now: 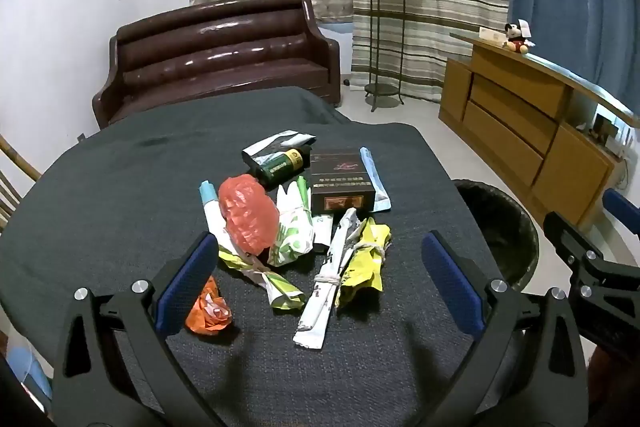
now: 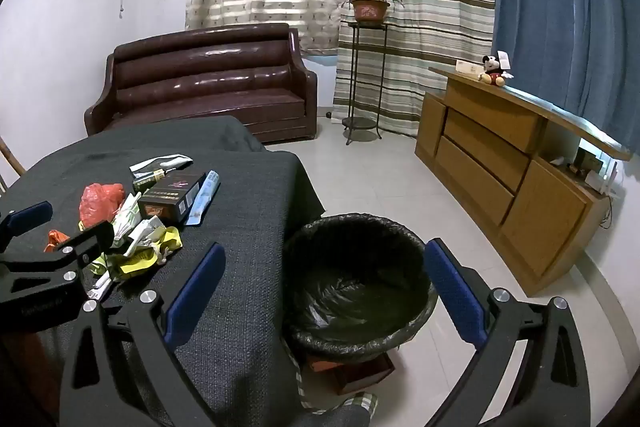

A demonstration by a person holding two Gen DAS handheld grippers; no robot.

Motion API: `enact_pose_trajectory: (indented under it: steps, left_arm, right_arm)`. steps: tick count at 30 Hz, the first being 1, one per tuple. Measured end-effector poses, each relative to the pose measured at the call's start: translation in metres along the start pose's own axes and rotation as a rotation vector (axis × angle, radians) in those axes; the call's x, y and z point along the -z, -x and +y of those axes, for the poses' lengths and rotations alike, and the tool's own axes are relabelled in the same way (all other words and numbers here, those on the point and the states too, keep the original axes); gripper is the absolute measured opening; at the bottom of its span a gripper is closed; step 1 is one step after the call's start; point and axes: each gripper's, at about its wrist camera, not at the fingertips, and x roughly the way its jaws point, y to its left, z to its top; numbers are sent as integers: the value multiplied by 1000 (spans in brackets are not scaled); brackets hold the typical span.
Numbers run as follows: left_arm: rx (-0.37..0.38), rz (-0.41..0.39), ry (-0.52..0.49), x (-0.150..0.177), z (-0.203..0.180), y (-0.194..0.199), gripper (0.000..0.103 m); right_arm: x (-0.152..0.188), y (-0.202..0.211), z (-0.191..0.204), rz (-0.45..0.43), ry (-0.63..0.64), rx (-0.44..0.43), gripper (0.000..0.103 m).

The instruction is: Collect trash

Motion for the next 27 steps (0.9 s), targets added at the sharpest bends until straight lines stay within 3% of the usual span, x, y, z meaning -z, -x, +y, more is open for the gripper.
enact_pose_trajectory:
  steps: [27]
  left_arm:
    - [-6,9,21,-1,9,-6,99]
  right_arm:
    - [-1,1,0,2,-1,1,97]
